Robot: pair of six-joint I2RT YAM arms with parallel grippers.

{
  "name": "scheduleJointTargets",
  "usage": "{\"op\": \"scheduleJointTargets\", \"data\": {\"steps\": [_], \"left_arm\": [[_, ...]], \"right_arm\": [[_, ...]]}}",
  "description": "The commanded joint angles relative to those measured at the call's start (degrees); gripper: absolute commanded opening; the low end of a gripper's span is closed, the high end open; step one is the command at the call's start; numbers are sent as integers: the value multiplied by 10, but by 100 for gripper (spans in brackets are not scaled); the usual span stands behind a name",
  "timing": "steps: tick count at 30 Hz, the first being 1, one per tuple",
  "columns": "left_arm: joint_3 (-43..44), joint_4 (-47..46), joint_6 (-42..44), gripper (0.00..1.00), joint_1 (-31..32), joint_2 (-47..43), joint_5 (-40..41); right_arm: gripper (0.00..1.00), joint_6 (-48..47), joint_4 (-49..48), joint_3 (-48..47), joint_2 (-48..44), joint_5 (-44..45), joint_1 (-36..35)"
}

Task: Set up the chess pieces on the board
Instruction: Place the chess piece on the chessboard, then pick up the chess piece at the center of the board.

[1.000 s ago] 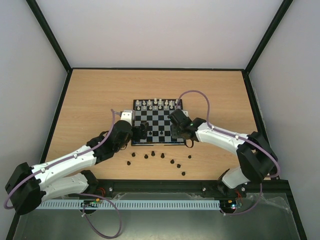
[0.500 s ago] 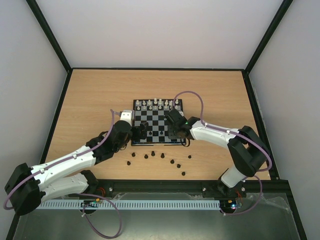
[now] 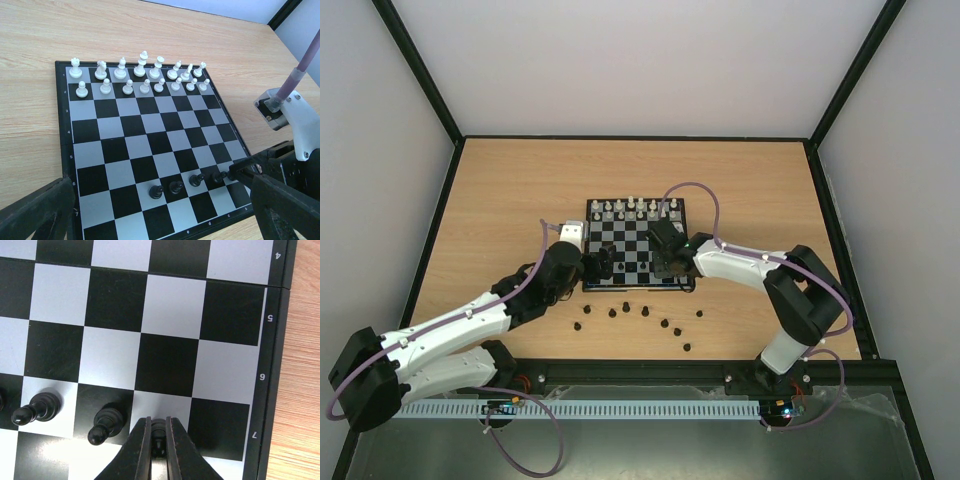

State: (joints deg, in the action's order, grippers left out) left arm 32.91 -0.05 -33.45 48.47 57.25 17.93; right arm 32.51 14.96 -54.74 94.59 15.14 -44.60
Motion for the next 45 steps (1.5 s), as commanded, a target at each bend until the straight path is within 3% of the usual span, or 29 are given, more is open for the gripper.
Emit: {"op": "scheduleJointTargets", "data": {"steps": [1, 10, 23, 28, 31, 37, 45], "left_arm": [[-5, 5, 5, 99, -3, -9, 9], [-5, 6, 4, 99, -4, -9, 9], [-4, 13, 3, 99, -7, -2, 29], [-3, 18, 2, 99, -14, 9, 45], [-1, 22, 2, 99, -22, 20, 56], [23, 57, -16, 99, -33, 44, 74], [50, 192, -86, 99, -32, 36, 94]], "right_arm": [[7, -3, 10, -11, 9, 15, -3], [16, -5, 12, -15, 6, 16, -2], [50, -15, 2, 14, -73, 31, -2], [76, -16, 8, 32, -129, 37, -3], [99, -17, 20, 40, -151, 45, -3], [99, 4, 36, 57, -181, 65, -2], [99, 7, 41, 111, -264, 106, -2]]}}
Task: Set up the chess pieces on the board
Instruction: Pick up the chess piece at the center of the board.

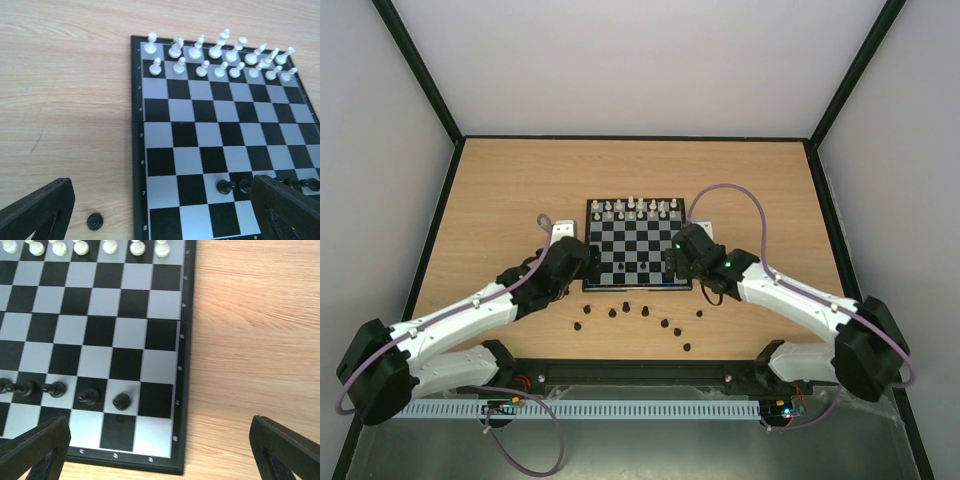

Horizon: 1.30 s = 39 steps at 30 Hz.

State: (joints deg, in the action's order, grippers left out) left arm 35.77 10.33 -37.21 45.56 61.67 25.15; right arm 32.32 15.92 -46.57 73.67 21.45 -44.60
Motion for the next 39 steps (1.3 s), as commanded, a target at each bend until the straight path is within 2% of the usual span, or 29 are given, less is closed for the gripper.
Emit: {"op": "scheduleJointTargets", "data": {"steps": [1, 11, 18, 24, 32, 39], "left_arm": [[18, 100, -59, 99, -3, -12, 18], [-9, 126, -104, 99, -2, 10, 8], [2, 106, -98, 99, -4, 77, 24], [24, 94, -90, 99, -9, 140, 23], [2, 74, -97, 99, -20, 141, 16], [-20, 57, -104, 91, -31, 134, 12]], "right_arm": [[99, 10, 25, 39, -71, 38, -1], [100, -7, -11, 87, -151, -32, -1], [100, -18, -29, 98, -156, -69, -2], [95, -20, -38, 108, -167, -80, -2], [91, -23, -40, 110, -163, -82, -1], [90, -21, -43, 111, -153, -78, -2]]}}
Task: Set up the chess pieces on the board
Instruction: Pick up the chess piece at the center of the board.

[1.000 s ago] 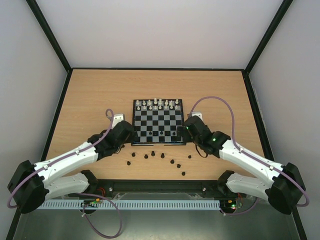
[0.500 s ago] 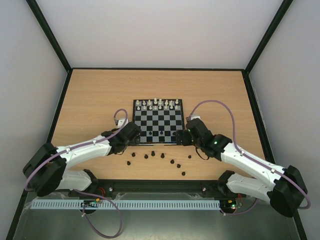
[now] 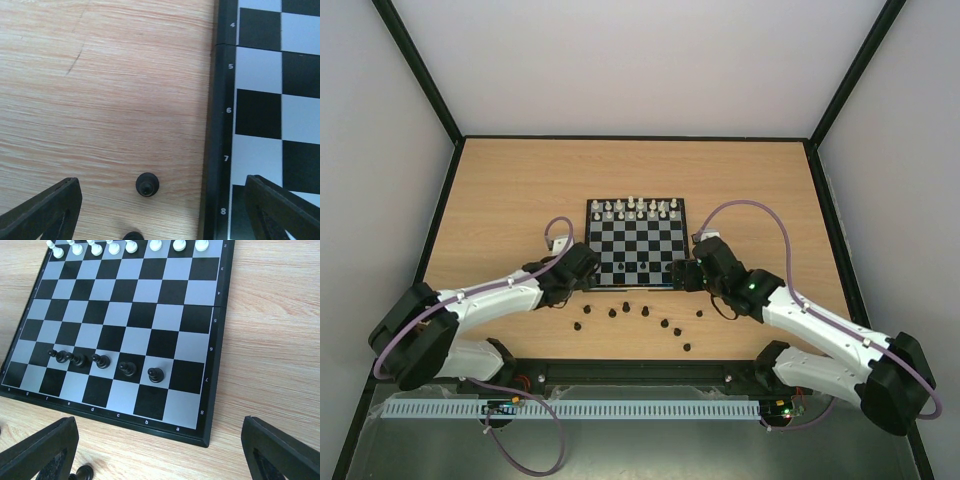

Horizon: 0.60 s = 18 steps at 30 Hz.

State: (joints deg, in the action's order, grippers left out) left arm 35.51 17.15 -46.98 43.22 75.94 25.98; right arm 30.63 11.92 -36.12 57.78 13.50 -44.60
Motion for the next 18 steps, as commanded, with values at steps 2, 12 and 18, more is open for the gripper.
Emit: {"op": "scheduleJointTargets", "data": {"steps": [2, 12, 18], "left_arm": [[-27, -21, -6, 86, -9, -15, -1], [-48, -27, -10, 54, -11, -29, -5], [-64, -48, -15, 47, -11, -24, -2]], "right_arm": [[90, -5, -3, 5, 12, 1, -1], [90, -5, -10, 6, 21, -8, -1], [90, -6, -8, 3, 30, -8, -2]]}}
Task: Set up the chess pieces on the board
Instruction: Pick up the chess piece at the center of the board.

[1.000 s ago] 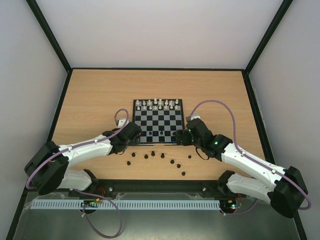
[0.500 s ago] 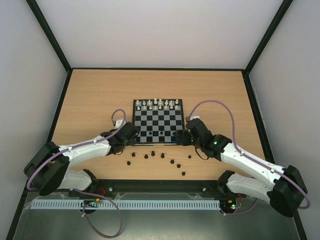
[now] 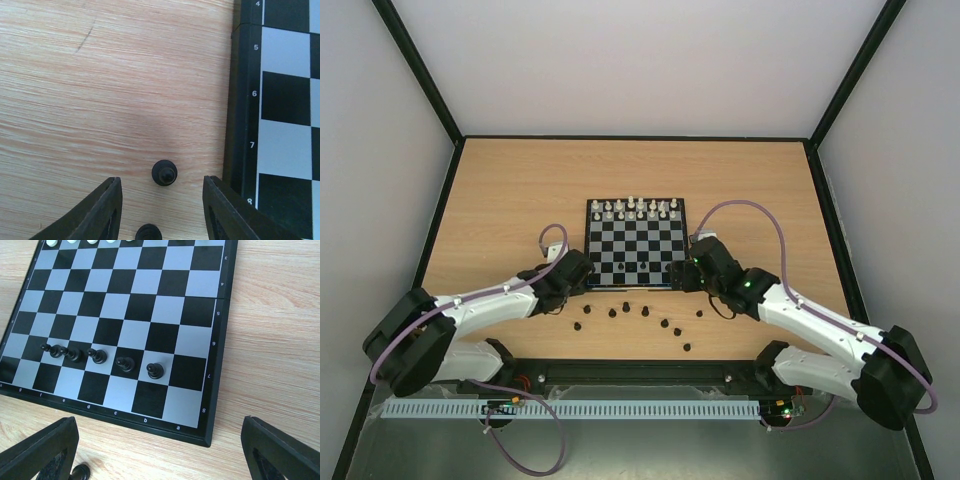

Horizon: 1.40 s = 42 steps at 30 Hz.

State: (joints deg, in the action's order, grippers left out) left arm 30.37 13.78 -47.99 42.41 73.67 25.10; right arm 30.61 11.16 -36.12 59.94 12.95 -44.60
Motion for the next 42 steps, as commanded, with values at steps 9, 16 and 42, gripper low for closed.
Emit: {"op": "scheduleJointTargets", "data": {"steps": [9, 16, 42], "left_arm": [[-10, -37, 0, 34, -5, 20, 7], [2, -38, 4, 26, -10, 44, 12], [60, 38, 11, 2, 13, 38, 25]], "right_arm": [[89, -4, 4, 0, 21, 11, -1], [89, -1, 23, 1, 4, 21, -1], [87, 2, 19, 11, -17, 15, -2]]}}
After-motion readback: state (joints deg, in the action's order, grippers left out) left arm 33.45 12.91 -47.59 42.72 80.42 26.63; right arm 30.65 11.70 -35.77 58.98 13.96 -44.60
